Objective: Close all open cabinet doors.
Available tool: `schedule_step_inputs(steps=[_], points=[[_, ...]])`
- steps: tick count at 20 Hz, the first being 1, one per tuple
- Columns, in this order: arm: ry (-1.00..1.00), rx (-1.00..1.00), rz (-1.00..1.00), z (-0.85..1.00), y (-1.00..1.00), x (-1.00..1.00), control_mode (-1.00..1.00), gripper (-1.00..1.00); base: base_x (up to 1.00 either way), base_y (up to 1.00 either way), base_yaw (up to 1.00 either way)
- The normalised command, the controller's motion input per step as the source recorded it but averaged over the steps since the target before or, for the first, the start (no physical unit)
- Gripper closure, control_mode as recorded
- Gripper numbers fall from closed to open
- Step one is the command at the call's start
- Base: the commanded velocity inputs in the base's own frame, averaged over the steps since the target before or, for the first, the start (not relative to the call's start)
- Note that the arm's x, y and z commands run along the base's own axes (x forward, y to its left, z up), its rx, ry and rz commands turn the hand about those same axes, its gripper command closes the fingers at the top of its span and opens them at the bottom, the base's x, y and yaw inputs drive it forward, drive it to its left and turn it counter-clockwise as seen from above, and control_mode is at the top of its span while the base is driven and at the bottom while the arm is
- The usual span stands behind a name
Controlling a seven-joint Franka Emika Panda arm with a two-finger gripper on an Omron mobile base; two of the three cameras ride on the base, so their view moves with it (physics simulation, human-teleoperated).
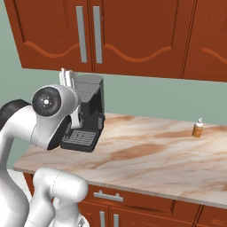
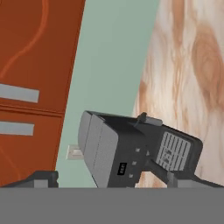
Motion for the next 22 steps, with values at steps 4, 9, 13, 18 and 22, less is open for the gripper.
schedule_step_inputs(steps=[4, 9, 13, 18, 22], points=[[0.08, 0.00, 0.00, -0.22, -0.15, -0.16, -1.00, -1.00, 0.00, 0.00, 0.00], [0.05, 0.00, 0.00, -0.20, -0.14, -0.18, -1.00, -1.00, 0.00, 0.00, 0.00], [0.03, 0.00, 0.00, -0.16, -0.10, -0.12, -1.00, -1.00, 0.00, 0.00, 0.00], [-0.01, 0.00, 0.00, 0.00, 0.00, -0.01, -1.00, -1.00, 0.00, 0.00, 0.00], [0.00, 0.00, 0.00, 0.00, 0.00, 0.00, -1.00, -1.00, 0.00, 0.00, 0.00]])
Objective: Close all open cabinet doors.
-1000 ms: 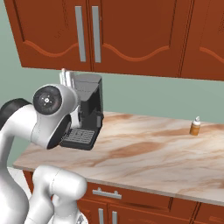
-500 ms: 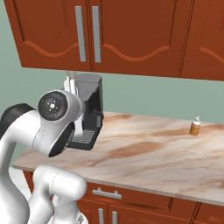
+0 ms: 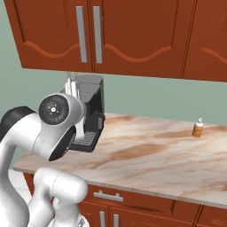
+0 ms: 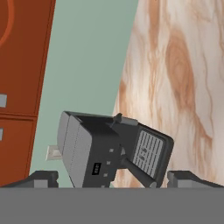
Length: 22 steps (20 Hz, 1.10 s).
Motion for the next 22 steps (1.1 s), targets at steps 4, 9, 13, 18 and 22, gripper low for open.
schedule_step_inputs(steps=[4, 9, 13, 18, 22], points=[[0.00, 0.00, 0.00, 0.00, 0.00, 0.00, -1.00, -1.00, 0.00, 0.00, 0.00], [0.00, 0.00, 0.00, 0.00, 0.00, 0.00, -1.00, -1.00, 0.00, 0.00, 0.00], [0.00, 0.00, 0.00, 0.00, 0.00, 0.00, -1.00, -1.00, 0.00, 0.00, 0.00], [0.00, 0.00, 0.00, 0.00, 0.00, 0.00, -1.00, -1.00, 0.00, 0.00, 0.00], [0.00, 0.00, 0.00, 0.00, 0.00, 0.00, -1.00, -1.00, 0.00, 0.00, 0.00]])
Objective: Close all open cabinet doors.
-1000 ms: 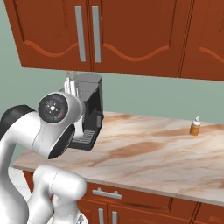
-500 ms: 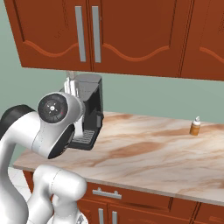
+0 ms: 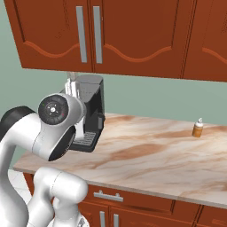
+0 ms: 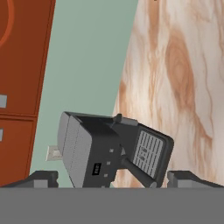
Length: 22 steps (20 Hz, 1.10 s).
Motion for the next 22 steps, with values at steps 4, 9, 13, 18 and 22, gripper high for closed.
schedule_step_inputs(steps=[4, 9, 13, 18, 22], points=[[0.00, 0.00, 0.00, 0.00, 0.00, 0.00, -1.00, -1.00, 0.00, 0.00, 0.00], [0.00, 0.00, 0.00, 0.00, 0.00, 0.00, 1.00, -1.00, 0.00, 0.00, 0.00], [0.00, 0.00, 0.00, 0.00, 0.00, 0.00, 1.00, -1.00, 0.00, 0.00, 0.00], [0.00, 0.00, 0.00, 0.00, 0.00, 0.00, 1.00, -1.00, 0.00, 0.00, 0.00], [0.00, 0.00, 0.00, 0.00, 0.00, 0.00, 1.00, -1.00, 0.00, 0.00, 0.00]])
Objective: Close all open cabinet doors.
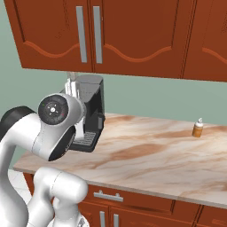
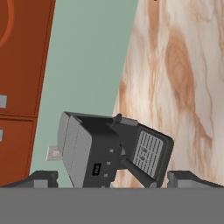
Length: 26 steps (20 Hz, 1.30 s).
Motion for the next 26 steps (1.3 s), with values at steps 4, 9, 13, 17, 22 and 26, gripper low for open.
schedule_step_inputs(steps=[4, 9, 13, 17, 22, 26], points=[[0.00, 0.00, 0.00, 0.00, 0.00, 0.00, 1.00, -1.00, -0.11, 0.00, 0.00], [0.00, 0.00, 0.00, 0.00, 0.00, 0.00, 1.00, -1.00, -0.50, 0.00, 0.00], [0.00, 0.00, 0.00, 0.00, 0.00, 0.00, 1.00, -1.00, -0.62, -0.02, 0.00], [0.00, 0.00, 0.00, 0.00, 0.00, 0.00, 1.00, -1.00, -0.49, -0.02, 0.00], [0.00, 0.00, 0.00, 0.00, 0.00, 0.00, 1.00, -1.00, -0.06, 0.15, -0.04], [0.00, 0.00, 0.00, 0.00, 0.00, 0.00, 1.00, -1.00, 0.00, 0.40, -0.33]])
